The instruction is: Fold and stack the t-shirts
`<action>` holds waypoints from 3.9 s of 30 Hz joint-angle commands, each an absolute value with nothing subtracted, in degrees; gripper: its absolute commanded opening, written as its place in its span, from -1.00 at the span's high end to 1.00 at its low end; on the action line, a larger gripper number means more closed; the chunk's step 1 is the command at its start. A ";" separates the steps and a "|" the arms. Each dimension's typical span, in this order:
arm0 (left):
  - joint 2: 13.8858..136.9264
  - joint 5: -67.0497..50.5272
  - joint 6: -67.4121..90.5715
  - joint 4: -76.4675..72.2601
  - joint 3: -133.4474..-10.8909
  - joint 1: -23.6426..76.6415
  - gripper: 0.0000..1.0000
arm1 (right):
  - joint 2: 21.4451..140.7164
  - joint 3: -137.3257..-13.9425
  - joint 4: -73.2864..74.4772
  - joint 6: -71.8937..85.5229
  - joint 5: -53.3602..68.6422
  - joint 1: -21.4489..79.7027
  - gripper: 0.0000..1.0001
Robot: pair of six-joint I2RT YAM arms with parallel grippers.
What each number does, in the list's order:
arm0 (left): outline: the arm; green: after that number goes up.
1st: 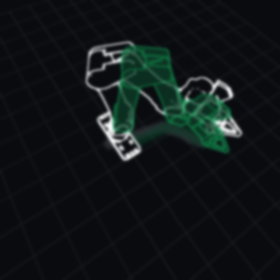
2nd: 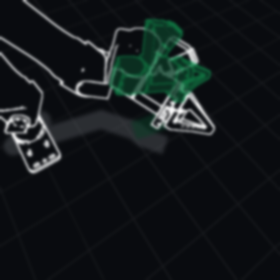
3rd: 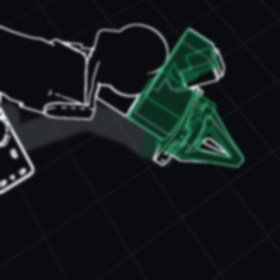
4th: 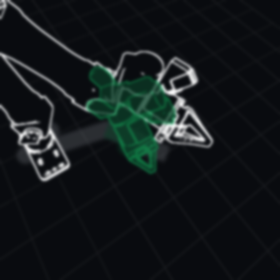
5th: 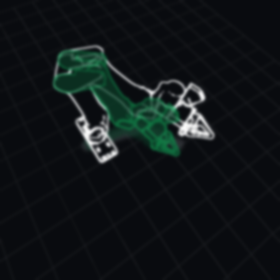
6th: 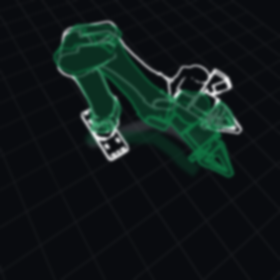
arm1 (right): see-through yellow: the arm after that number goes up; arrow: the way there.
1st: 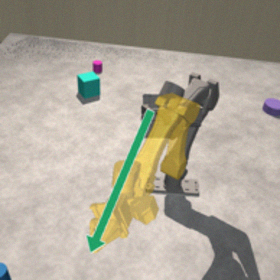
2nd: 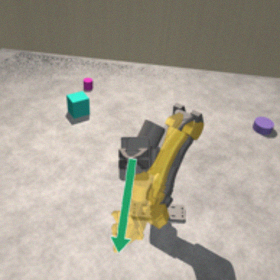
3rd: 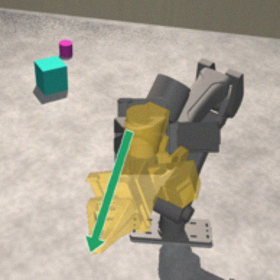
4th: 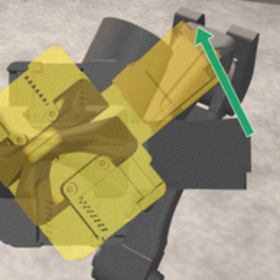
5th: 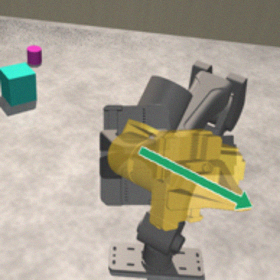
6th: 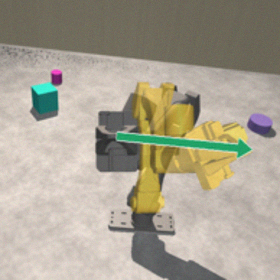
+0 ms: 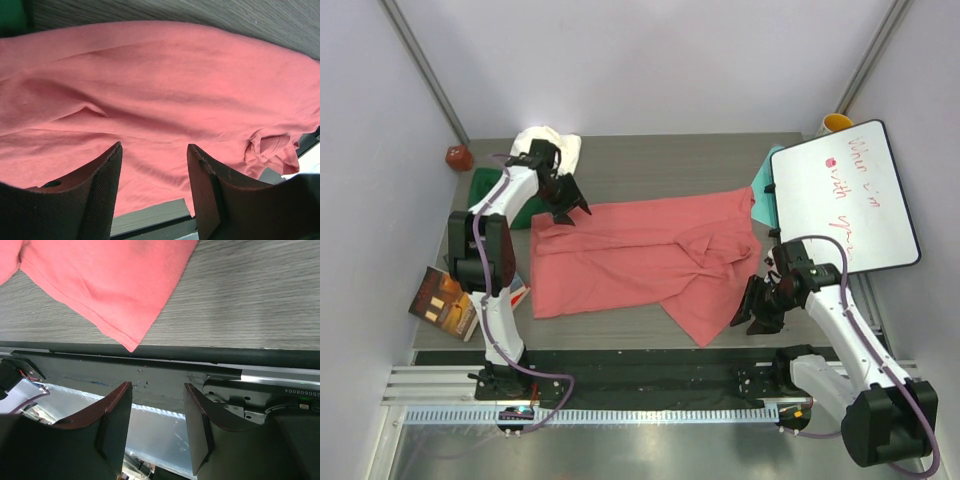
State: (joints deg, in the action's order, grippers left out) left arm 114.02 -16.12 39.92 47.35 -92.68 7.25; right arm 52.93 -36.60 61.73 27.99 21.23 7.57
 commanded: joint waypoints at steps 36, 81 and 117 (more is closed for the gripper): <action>114.34 -13.80 37.09 51.24 -96.85 7.65 -0.04 | 78.39 -35.42 40.52 36.39 21.18 17.31 0.00; 117.25 -14.59 35.95 51.86 -97.74 7.47 -0.01 | 78.31 -46.48 45.35 38.67 10.11 24.70 0.98; 93.44 -5.28 30.50 64.95 -75.96 6.42 -0.36 | 83.93 -58.36 55.46 29.44 4.39 21.01 0.98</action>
